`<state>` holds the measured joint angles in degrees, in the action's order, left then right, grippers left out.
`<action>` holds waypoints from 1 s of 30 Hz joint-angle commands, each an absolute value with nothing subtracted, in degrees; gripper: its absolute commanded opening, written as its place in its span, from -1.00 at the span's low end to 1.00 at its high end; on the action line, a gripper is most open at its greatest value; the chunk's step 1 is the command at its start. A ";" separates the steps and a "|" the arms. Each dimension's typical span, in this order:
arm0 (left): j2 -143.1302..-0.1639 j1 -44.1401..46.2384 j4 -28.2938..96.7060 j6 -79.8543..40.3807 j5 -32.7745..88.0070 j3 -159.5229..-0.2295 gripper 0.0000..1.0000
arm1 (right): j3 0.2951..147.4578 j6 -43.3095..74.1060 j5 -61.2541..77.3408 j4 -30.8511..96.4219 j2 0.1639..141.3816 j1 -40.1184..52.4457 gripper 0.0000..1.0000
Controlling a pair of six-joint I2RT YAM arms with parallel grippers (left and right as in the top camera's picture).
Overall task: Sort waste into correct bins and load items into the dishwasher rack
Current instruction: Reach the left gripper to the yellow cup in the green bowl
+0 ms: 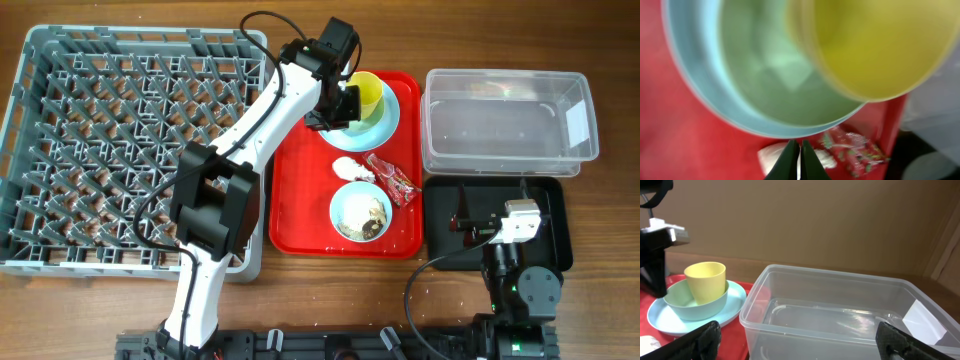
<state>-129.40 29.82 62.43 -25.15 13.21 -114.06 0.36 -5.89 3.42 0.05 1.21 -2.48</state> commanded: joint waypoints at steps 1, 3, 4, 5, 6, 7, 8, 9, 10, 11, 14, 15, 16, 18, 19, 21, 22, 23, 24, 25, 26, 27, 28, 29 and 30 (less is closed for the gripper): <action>-130.30 29.91 64.88 -24.47 8.86 -114.32 -0.92 | 0.30 -6.00 3.70 -0.10 0.91 -2.81 1.00; -130.30 30.06 65.32 -24.49 6.72 -113.25 -0.92 | 0.30 -6.00 3.70 -0.10 0.91 -2.81 1.00; -130.30 30.11 64.86 -25.17 5.26 -111.50 -0.92 | 0.30 -6.00 3.70 -0.10 0.91 -2.81 1.00; -130.30 30.11 64.12 -26.24 4.84 -110.19 -0.92 | 0.30 -6.00 3.70 -0.10 0.91 -2.81 1.00; -130.30 30.11 63.07 -26.24 4.84 -109.06 -0.92 | 0.30 -6.00 3.70 -0.10 0.91 -2.81 1.00; -130.30 30.11 61.39 -26.24 4.84 -107.48 -0.92 | 0.30 -6.00 3.70 -0.10 0.91 -2.81 1.00; -130.30 30.17 59.64 -26.26 4.89 -105.97 -0.92 | 0.30 -6.00 3.70 -0.10 0.91 -2.81 1.00; -130.30 30.15 58.39 -26.46 4.86 -104.79 -0.92 | 0.30 -6.00 3.70 -0.10 0.93 -2.81 1.00; -130.30 30.06 57.36 -26.44 4.84 -104.09 -0.92 | 0.30 -6.00 3.70 -0.10 0.91 -2.81 1.00; -130.30 29.93 56.82 -26.44 4.84 -104.09 -0.92 | 0.30 -6.00 3.70 -0.10 0.91 -2.81 1.00; -130.30 29.89 55.68 -26.44 4.84 -104.09 -0.92 | 0.30 -6.00 3.70 -0.10 0.93 -2.81 1.00; -130.30 29.89 55.79 -26.44 4.84 -104.09 -0.92 | 0.30 -6.00 3.70 -0.10 0.91 -2.81 1.00; -130.30 29.91 55.68 -26.44 4.84 -104.09 -0.92 | 0.30 -6.00 3.70 -0.10 0.91 -2.81 1.00; -130.28 30.00 56.12 -26.48 6.59 -104.12 -0.92 | 0.30 -6.00 3.70 -0.10 0.91 -2.81 1.00; -130.10 29.69 56.80 -26.48 8.75 -104.16 -0.92 | 0.30 -6.00 3.70 -0.10 0.91 -2.81 1.00; -130.08 28.53 55.92 -27.75 9.56 -104.16 -0.92 | 0.30 -6.00 3.70 -0.10 0.91 -2.81 1.00; -130.08 28.12 55.42 -27.75 9.54 -104.16 -0.92 | 0.30 -6.00 3.70 -0.10 0.91 -2.81 1.00; -130.08 27.53 54.72 -28.01 9.56 -104.14 -0.92 | 0.30 -6.02 3.70 -0.10 0.91 -2.81 1.00; -130.08 27.29 54.59 -29.02 9.56 -104.14 -0.92 | 0.30 -6.00 3.70 -0.10 0.91 -2.81 1.00; -130.08 27.20 54.61 -29.04 9.61 -104.14 -0.92 | 0.30 -6.02 3.70 -0.10 0.93 -2.81 1.00; -130.08 27.20 54.63 -29.02 9.58 -104.14 -0.91 | 0.30 -6.00 3.70 -0.10 0.91 -2.81 1.00; -130.08 27.20 54.61 -29.02 9.58 -104.14 -0.91 | 0.30 -6.00 3.70 -0.10 0.91 -2.81 1.00; -130.08 27.33 54.46 -29.02 9.56 -104.14 -0.92 | 0.30 -6.00 3.70 -0.10 0.93 -2.81 1.00; -130.10 27.77 53.45 -29.02 9.56 -104.14 -0.92 | 0.30 -6.00 3.70 -0.10 0.91 -2.81 1.00; -130.10 28.01 52.84 -29.02 9.56 -104.14 -0.91 | 0.30 -6.00 3.70 -0.10 0.93 -2.81 1.00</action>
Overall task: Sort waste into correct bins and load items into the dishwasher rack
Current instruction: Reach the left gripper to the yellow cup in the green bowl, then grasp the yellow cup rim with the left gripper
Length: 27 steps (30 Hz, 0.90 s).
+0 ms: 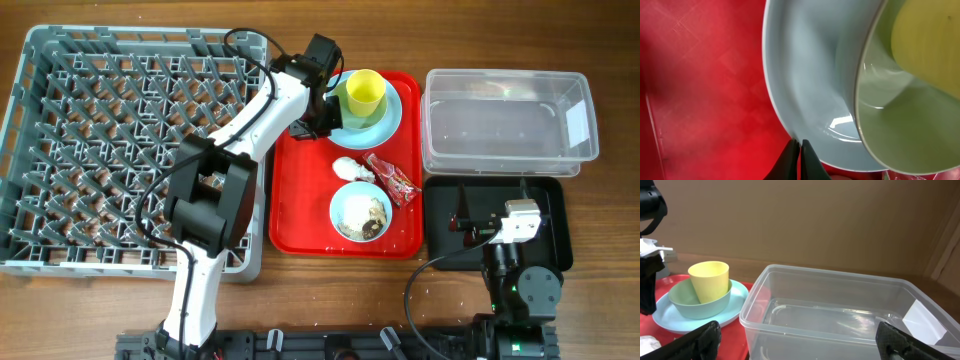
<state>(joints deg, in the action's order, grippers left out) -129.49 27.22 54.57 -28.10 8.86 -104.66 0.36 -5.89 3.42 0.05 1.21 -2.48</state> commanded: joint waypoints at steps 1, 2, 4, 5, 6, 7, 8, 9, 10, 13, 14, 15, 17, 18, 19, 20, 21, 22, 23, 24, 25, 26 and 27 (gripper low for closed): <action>-130.10 28.25 51.86 -29.04 9.56 -104.14 -0.90 | 0.30 -6.00 3.70 -0.10 0.93 -2.81 1.00; -130.10 28.38 50.94 -29.47 9.54 -104.14 -0.87 | 0.30 -6.00 3.70 -0.10 0.91 -2.81 1.00; -130.10 28.38 50.78 -29.69 9.52 -104.14 -0.87 | 0.30 -6.00 3.70 -0.10 0.93 -2.81 1.00; -130.10 28.38 50.81 -29.67 9.06 -104.01 -0.88 | 0.30 -6.00 3.70 -0.10 0.91 -2.81 1.00; -130.10 28.38 50.76 -29.67 8.19 -103.42 -0.88 | 0.30 -6.00 3.70 -0.10 0.91 -2.81 1.00; -130.10 28.38 50.76 -29.67 7.35 -102.85 -0.88 | 0.30 -5.98 3.70 -0.10 0.91 -2.81 1.00; -130.13 28.40 50.39 -29.67 7.14 -101.93 -0.89 | 0.30 -6.00 3.70 -0.10 0.91 -2.81 1.00; -130.13 28.38 49.65 -29.67 7.14 -101.01 -0.91 | 0.30 -6.00 3.70 -0.10 0.91 -2.81 1.00; -130.13 28.38 48.38 -29.67 7.14 -99.66 -0.90 | 0.30 -6.00 3.70 -0.10 0.91 -2.81 1.00; -129.97 28.32 49.69 -29.65 6.98 -98.67 -0.92 | 0.30 -6.02 3.70 -0.10 0.91 -2.81 0.99; -129.40 28.21 52.51 -29.65 6.98 -98.67 -0.92 | 0.30 -6.00 3.70 -0.10 0.91 -2.81 1.00; -129.10 28.14 54.48 -29.65 6.98 -98.67 -0.92 | 0.30 -6.00 3.70 -0.10 0.91 -2.81 1.00; -127.63 28.12 60.80 -29.65 6.96 -98.67 -0.92 | 0.30 -6.00 3.70 -0.10 0.93 -2.81 1.00; -127.00 28.12 63.81 -29.63 6.92 -98.67 -0.92 | 0.30 -6.00 3.70 -0.10 0.91 -2.81 1.00; -126.56 28.12 66.74 -29.63 5.69 -98.67 -0.92 | 0.30 -6.00 3.70 -0.10 0.91 -2.81 1.00; -126.30 28.12 69.43 -29.63 2.90 -98.67 -0.92 | 0.30 -6.00 3.70 -0.10 0.91 -2.81 1.00; -126.19 28.12 71.13 -29.65 1.08 -98.67 -0.92 | 0.30 -6.00 3.70 -0.10 0.91 -2.81 1.00; -126.10 28.10 72.05 -29.65 -0.16 -98.67 -0.92 | 0.30 -6.02 3.70 -0.10 0.91 -2.81 1.00; -125.75 28.12 72.49 -29.65 -1.02 -98.70 -0.92 | 0.30 -6.00 3.70 -0.10 0.91 -2.81 1.00; -124.90 28.10 72.42 -29.65 -1.30 -98.70 -0.92 | 0.30 -6.02 3.70 -0.10 0.91 -2.81 1.00; -123.22 28.10 72.42 -29.65 -2.81 -98.96 -0.92 | 0.30 -5.98 3.70 -0.10 0.91 -2.81 1.00; -121.36 28.10 72.49 -29.65 -4.10 -99.77 -0.92 | 0.30 -6.00 3.70 -0.10 0.91 -2.81 1.00; -118.76 28.10 72.49 -29.65 -4.40 -101.36 -0.92 | 0.30 -5.98 3.70 -0.10 0.91 -2.81 1.00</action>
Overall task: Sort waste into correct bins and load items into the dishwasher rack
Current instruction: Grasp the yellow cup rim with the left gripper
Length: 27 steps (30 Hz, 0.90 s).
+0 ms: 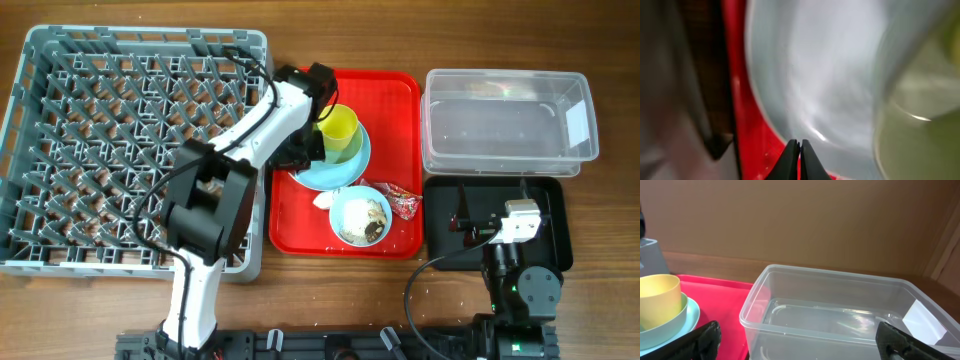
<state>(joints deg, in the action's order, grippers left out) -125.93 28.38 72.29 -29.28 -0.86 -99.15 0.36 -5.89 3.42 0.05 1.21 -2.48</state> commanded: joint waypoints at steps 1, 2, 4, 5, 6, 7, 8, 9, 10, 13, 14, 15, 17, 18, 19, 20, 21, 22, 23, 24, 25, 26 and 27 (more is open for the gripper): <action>-116.27 28.12 72.49 -29.65 -4.38 -102.94 -0.92 | 0.30 -6.00 3.70 -0.10 0.91 -2.81 1.00; -114.08 28.12 72.23 -29.67 -4.10 -104.05 -0.91 | 0.30 -5.98 3.70 -0.10 0.91 -2.81 1.00; -109.23 28.51 68.97 -29.65 0.47 -104.66 -0.64 | 0.30 -6.00 3.70 -0.10 0.91 -2.81 1.00; -107.37 29.02 66.54 -29.65 3.68 -104.66 -0.46 | 0.30 -6.02 3.70 -0.10 0.93 -2.81 1.00; -106.45 29.67 64.47 -29.65 5.69 -104.66 -0.41 | 0.30 -6.00 3.70 -0.10 0.93 -2.81 1.00; -106.19 30.61 62.67 -29.65 6.46 -104.66 -0.41 | 0.30 -6.00 3.70 -0.10 0.91 -2.81 1.00; -106.34 32.29 60.40 -28.93 6.39 -104.57 -0.41 | 0.30 -6.00 3.70 -0.10 0.93 -2.81 1.00; -106.87 33.76 58.52 -27.38 6.33 -104.51 -0.41 | 0.30 -6.00 3.70 -0.10 0.91 -2.81 1.00; -107.92 35.75 55.51 -25.30 5.23 -104.14 -0.34 | 0.30 -6.00 3.70 -0.10 0.91 -2.81 1.00; -111.46 39.75 52.42 -24.60 -3.92 -104.14 -0.35 | 0.30 -5.98 3.70 -0.10 0.93 -2.81 1.00; -113.01 40.69 51.72 -24.29 -6.37 -104.14 -0.35 | 0.30 -6.00 3.70 -0.10 0.91 -2.81 1.00; -114.50 41.10 51.37 -24.18 -7.25 -104.14 -0.35 | 0.30 -6.00 3.70 -0.10 0.93 -2.81 1.00; -116.68 41.08 51.42 -24.16 -8.99 -104.16 -0.37 | 0.30 -6.00 3.70 -0.10 0.91 -2.81 1.00; -117.08 40.99 51.40 -24.18 -9.69 -104.14 -0.38 | 0.30 -5.98 3.70 -0.10 0.91 -2.81 1.00; -117.60 40.93 51.33 -24.21 -9.96 -104.14 -0.43 | 0.30 -6.00 3.70 -0.10 0.93 -2.81 1.00; -118.39 40.93 51.20 -24.21 -9.93 -104.14 -0.44 | 0.30 -6.00 3.70 -0.10 0.91 -2.81 1.00; -118.65 40.95 51.22 -24.21 -9.93 -104.14 -0.44 | 0.30 -6.00 3.70 -0.10 0.91 -2.81 1.00; -118.89 40.93 51.24 -24.21 -9.93 -104.14 -0.44 | 0.30 -6.00 3.70 -0.10 0.93 -2.81 1.00; -119.00 40.93 51.29 -24.23 -9.93 -104.14 -0.44 | 0.30 -5.98 3.70 -0.10 0.91 -2.81 1.00; -119.33 40.93 51.46 -24.21 -9.93 -104.14 -0.46 | 0.30 -6.00 3.70 -0.10 0.91 -2.81 1.00; -119.85 40.93 51.48 -24.21 -9.96 -104.09 -0.46 | 0.30 -6.00 3.70 -0.10 0.91 -2.81 1.00; -120.42 40.93 51.44 -24.21 -9.96 -104.09 -0.46 | 0.30 -6.00 3.70 -0.10 0.91 -2.81 1.00; -120.99 40.93 51.46 -24.21 -9.98 -104.09 -0.46 | 0.30 -6.00 3.70 -0.10 0.91 -2.81 1.00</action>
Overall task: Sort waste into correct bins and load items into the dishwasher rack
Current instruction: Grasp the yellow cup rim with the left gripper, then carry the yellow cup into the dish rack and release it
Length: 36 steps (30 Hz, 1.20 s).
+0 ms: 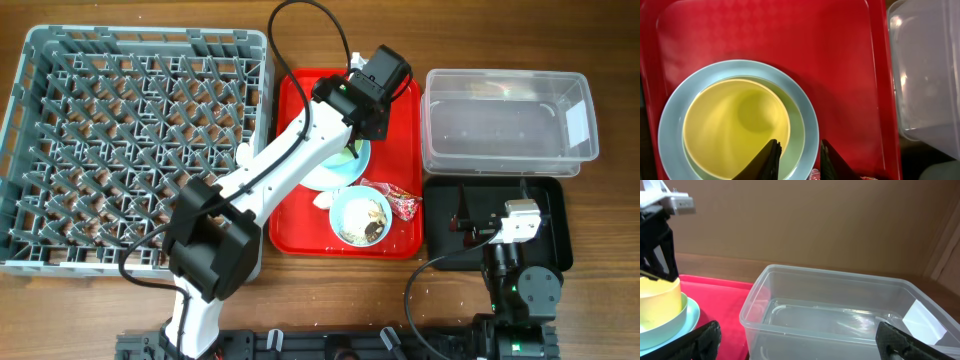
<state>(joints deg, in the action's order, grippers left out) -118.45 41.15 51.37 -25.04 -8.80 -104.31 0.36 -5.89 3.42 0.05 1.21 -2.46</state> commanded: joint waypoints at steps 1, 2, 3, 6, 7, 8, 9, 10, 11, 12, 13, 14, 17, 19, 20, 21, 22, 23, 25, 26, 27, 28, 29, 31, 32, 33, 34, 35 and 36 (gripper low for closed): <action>-121.89 40.88 51.46 -24.21 -9.96 -104.09 -0.46 | 0.30 -5.98 3.70 -0.10 0.91 -2.81 1.00; -122.67 40.88 51.46 -24.21 -9.98 -104.09 -0.46 | 0.30 -6.00 3.70 -0.10 0.91 -2.81 1.00; -123.15 40.88 51.46 -24.18 -9.98 -104.09 -0.46 | 0.30 -6.00 3.70 -0.10 0.91 -2.81 1.00; -123.39 40.86 51.66 -24.18 -10.02 -104.09 -0.48 | 0.30 -6.02 3.70 -0.10 0.91 -2.81 1.00; -123.39 40.88 51.77 -24.16 -10.22 -104.09 -0.53 | 0.30 -6.00 3.70 -0.10 0.91 -2.81 1.00; -123.39 40.86 51.88 -24.18 -10.41 -104.09 -0.60 | 0.30 -6.00 3.70 -0.10 0.91 -2.81 1.00; -123.39 40.86 51.90 -24.18 -10.63 -104.09 -0.60 | 0.30 -5.98 3.70 -0.10 0.91 -2.81 1.00; -123.39 40.86 51.90 -24.18 -10.96 -104.09 -0.60 | 0.30 -6.00 3.70 -0.10 0.91 -2.81 1.00; -123.39 40.86 51.99 -24.18 -11.55 -104.09 -0.60 | 0.30 -6.00 3.70 -0.10 0.91 -2.81 1.00; -123.39 40.88 52.21 -24.18 -11.68 -104.09 -0.60 | 0.30 -6.00 3.70 -0.10 0.91 -2.81 1.00; -123.39 40.88 52.82 -24.23 -11.66 -104.09 -0.62 | 0.30 -5.98 3.70 -0.10 0.93 -2.81 1.00; -123.42 40.88 53.63 -24.23 -11.64 -104.09 -0.67 | 0.30 -6.00 3.70 -0.10 0.91 -2.81 1.00; -123.44 40.99 55.33 -24.21 -11.64 -104.09 -0.71 | 0.30 -6.02 3.70 -0.10 0.91 -2.81 1.00; -123.44 40.99 55.29 -24.23 -11.64 -104.09 -0.72 | 0.30 -6.00 3.70 -0.10 0.91 -2.81 1.00; -123.44 40.99 55.29 -24.23 -11.66 -104.09 -0.73 | 0.30 -6.00 3.70 -0.10 0.93 -2.81 1.00; -123.44 40.99 55.29 -24.21 -11.66 -104.09 -0.73 | 0.30 -5.98 3.70 -0.10 0.91 -2.81 1.00; -123.44 40.99 55.31 -24.21 -11.66 -104.09 -0.70 | 0.30 -6.00 3.70 -0.10 0.91 -2.81 1.00; -123.44 40.97 55.31 -24.21 -11.68 -104.09 -0.70 | 0.30 -6.00 3.70 -0.10 0.91 -2.81 1.00; -123.44 40.97 55.27 -24.21 -11.68 -104.09 -0.92 | 0.30 -6.00 3.70 -0.10 0.91 -2.81 1.00; -123.44 40.97 55.29 -24.18 -11.68 -104.09 -0.92 | 0.30 -6.00 3.70 -0.10 0.91 -2.81 1.00; -123.44 40.97 55.29 -24.18 -11.94 -104.09 -0.92 | 0.30 -6.00 3.70 -0.10 0.91 -2.81 1.00; -123.44 40.97 55.35 -24.18 -12.62 -104.09 -0.92 | 0.30 -6.00 3.70 -0.10 0.91 -2.81 1.00; -123.44 40.97 55.37 -24.18 -13.91 -104.09 -0.92 | 0.30 -6.00 3.70 -0.10 0.91 -2.81 1.00; -122.69 40.91 55.37 -24.23 -20.18 -104.38 -0.92 | 0.30 -6.00 3.70 -0.10 0.91 -2.81 1.00; -121.64 40.71 55.86 -24.21 -21.52 -104.99 -0.92 | 0.30 -6.00 3.70 -0.10 0.91 -2.81 1.00; -120.01 40.29 56.69 -24.18 -22.20 -106.10 -0.92 | 0.30 -6.00 3.70 -0.10 0.91 -2.81 1.00; -117.71 39.68 57.32 -24.14 -21.65 -107.26 -0.92 | 0.30 -6.02 3.70 -0.10 0.91 -2.81 1.00; -114.24 38.59 57.82 -21.98 -18.37 -108.55 -0.92 | 0.30 -6.00 3.70 -0.10 0.91 -2.81 1.00; -110.61 37.15 58.52 -19.07 -12.47 -109.60 -0.92 | 0.30 -6.00 3.70 -0.10 0.91 -2.81 1.00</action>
<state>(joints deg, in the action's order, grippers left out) -121.12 40.21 57.78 -23.83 -18.13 -104.88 0.36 -5.89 3.40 0.05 1.21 -2.46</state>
